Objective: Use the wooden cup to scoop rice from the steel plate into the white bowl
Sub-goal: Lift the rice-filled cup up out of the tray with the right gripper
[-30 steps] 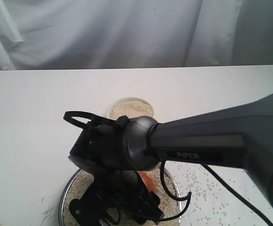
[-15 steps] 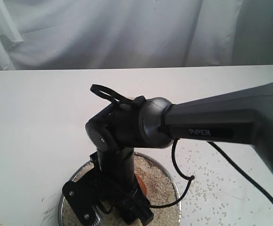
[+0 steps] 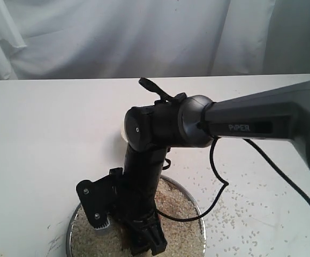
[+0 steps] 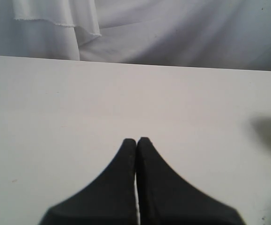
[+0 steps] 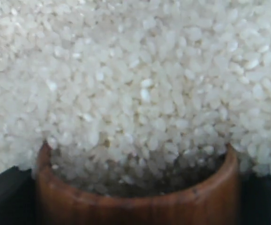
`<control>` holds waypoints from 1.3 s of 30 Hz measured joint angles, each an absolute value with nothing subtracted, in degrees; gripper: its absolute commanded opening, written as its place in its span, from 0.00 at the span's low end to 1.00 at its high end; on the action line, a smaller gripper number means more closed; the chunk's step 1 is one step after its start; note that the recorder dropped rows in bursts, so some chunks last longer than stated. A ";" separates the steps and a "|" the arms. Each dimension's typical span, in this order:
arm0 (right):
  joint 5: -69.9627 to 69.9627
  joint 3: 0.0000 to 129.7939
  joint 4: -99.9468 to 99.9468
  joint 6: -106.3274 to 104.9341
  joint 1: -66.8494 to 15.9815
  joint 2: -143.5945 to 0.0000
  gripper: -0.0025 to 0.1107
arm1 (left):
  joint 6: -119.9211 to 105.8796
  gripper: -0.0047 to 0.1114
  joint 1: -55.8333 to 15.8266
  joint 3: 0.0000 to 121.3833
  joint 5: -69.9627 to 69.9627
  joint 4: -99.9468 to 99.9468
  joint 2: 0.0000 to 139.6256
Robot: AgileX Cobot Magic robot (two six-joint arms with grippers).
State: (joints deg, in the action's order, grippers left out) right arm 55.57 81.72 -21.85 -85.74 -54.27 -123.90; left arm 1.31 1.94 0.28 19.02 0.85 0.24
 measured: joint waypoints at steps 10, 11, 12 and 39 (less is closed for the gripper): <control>56.43 81.72 -27.96 -90.38 -51.15 -124.27 0.02 | 1.31 0.04 1.94 0.28 19.02 0.85 0.24; 56.30 81.60 -28.28 -90.51 -50.85 -124.16 0.02 | 1.31 0.04 1.94 0.28 19.02 0.85 0.24; 56.17 81.52 -28.34 -90.63 -50.47 -124.05 0.02 | 1.31 0.04 1.94 0.28 19.02 0.85 0.24; 63.02 81.06 -47.37 -102.32 -42.76 -118.08 0.02 | 1.31 0.04 1.94 0.28 19.02 0.85 0.24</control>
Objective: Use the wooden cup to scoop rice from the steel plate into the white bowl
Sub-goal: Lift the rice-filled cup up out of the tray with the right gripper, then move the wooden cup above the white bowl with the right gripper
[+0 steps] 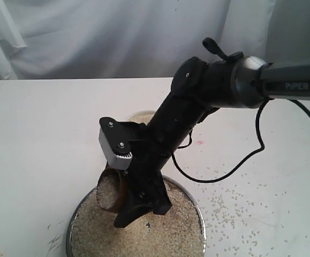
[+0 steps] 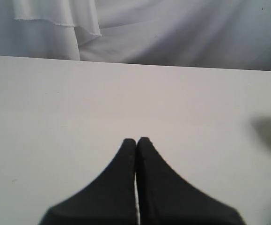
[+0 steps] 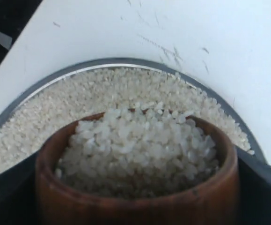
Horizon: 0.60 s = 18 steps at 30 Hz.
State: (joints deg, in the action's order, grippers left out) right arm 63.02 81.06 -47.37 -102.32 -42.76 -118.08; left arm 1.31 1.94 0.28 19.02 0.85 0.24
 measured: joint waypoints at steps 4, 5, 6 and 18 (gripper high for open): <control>65.85 81.06 -52.55 -105.73 -40.44 -117.87 0.02 | 1.31 0.04 1.94 0.28 19.02 0.85 0.24; 66.06 81.06 -53.02 -106.25 -40.06 -117.87 0.02 | 1.31 0.04 1.94 0.28 19.02 0.85 0.24; 66.87 81.06 -54.11 -107.12 -39.16 -117.87 0.02 | 1.31 0.04 1.94 0.28 19.02 0.85 0.24; 59.78 82.81 -53.20 -109.89 -30.92 -112.97 0.02 | 1.31 0.04 1.94 0.28 19.02 0.85 0.24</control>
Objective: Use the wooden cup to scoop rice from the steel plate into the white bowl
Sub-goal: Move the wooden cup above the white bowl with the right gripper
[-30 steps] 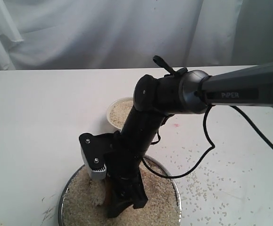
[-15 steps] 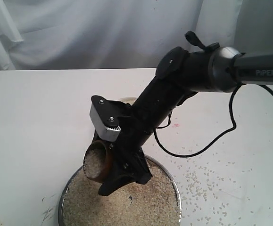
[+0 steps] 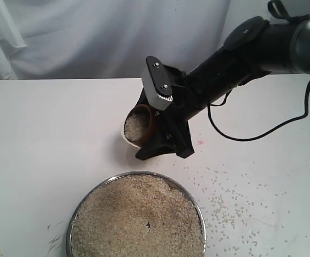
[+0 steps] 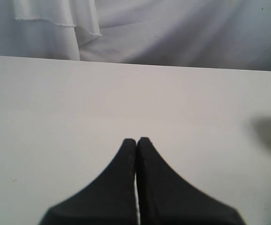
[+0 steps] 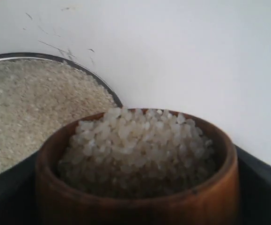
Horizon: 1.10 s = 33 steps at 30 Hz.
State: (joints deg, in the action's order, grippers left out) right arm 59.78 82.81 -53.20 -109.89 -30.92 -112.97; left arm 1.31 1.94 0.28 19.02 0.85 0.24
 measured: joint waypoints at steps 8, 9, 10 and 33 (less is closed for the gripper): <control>54.23 88.63 -43.49 -106.25 -29.68 -112.78 0.02 | 1.31 0.04 1.94 0.28 19.02 0.85 0.24; 53.62 89.12 -42.43 -105.85 -29.54 -112.78 0.02 | 1.31 0.04 1.94 0.28 19.02 0.85 0.24; 53.23 89.70 -41.65 -105.56 -29.40 -112.78 0.02 | 1.31 0.04 1.94 0.28 19.02 0.85 0.24; 50.80 107.04 -31.03 -102.18 -25.91 -126.58 0.02 | 1.31 0.04 1.94 0.28 19.02 0.85 0.24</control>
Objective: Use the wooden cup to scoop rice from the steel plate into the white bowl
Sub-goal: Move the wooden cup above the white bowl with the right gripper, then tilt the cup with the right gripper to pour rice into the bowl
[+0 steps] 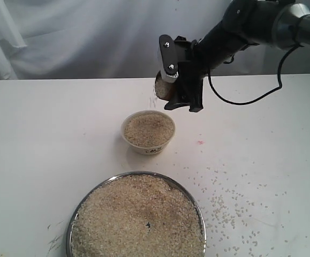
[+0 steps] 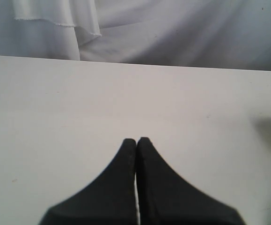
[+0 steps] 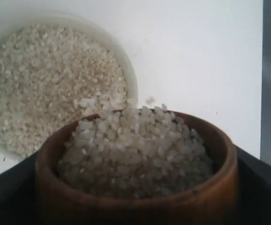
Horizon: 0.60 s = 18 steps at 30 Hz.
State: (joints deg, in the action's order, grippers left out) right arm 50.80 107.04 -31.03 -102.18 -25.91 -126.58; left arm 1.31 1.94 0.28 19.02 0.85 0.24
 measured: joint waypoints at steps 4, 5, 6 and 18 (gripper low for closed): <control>50.91 107.03 -26.21 -101.95 -26.14 -127.27 0.02 | 1.31 0.04 1.94 0.28 19.02 0.85 0.24; 50.91 107.03 -25.23 -101.95 -26.24 -127.27 0.02 | 1.31 0.04 1.94 0.28 19.02 0.85 0.24; 50.91 107.03 -24.76 -101.95 -26.38 -127.27 0.02 | 1.31 0.04 1.94 0.28 19.02 0.85 0.24; 49.10 107.36 -19.54 -102.09 -29.59 -127.27 0.02 | 1.31 0.04 1.94 0.28 19.02 0.85 0.24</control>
State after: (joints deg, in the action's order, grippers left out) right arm 49.10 107.36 -19.54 -102.09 -29.59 -127.27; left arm 1.31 1.94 0.28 19.02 0.85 0.24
